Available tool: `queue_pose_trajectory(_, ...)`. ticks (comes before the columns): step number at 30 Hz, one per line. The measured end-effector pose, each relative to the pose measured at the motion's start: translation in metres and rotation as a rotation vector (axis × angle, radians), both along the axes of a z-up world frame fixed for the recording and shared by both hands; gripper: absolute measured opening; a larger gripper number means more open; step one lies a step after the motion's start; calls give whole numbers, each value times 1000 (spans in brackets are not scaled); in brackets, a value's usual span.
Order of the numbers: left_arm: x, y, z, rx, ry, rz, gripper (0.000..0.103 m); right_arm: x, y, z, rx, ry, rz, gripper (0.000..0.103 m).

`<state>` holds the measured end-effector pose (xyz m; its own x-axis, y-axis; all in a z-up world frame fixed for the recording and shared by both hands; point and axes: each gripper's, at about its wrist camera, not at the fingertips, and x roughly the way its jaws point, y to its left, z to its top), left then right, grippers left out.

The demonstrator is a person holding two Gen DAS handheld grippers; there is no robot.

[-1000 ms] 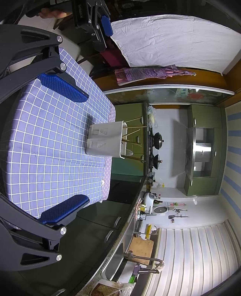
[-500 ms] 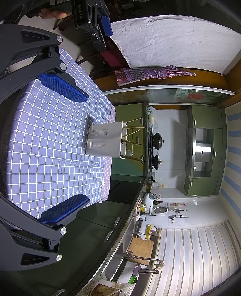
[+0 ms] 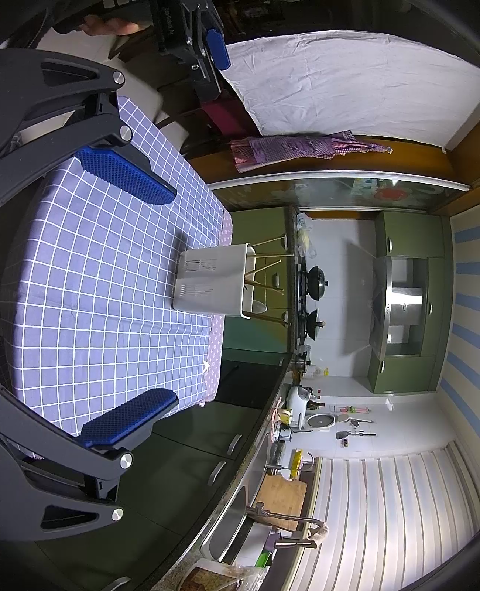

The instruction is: Organize utensils

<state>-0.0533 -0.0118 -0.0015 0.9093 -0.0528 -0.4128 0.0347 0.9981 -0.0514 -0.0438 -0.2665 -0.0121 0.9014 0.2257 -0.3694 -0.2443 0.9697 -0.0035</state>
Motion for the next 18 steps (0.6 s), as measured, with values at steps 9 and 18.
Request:
queue_pose_trajectory(9,3,1,1,3,26,3,96,1,3,-6,-4,7,3,98)
queue_pose_trajectory(18,4,-1,3,-11,4,3,96,2,2,-9,-6,11,4,98)
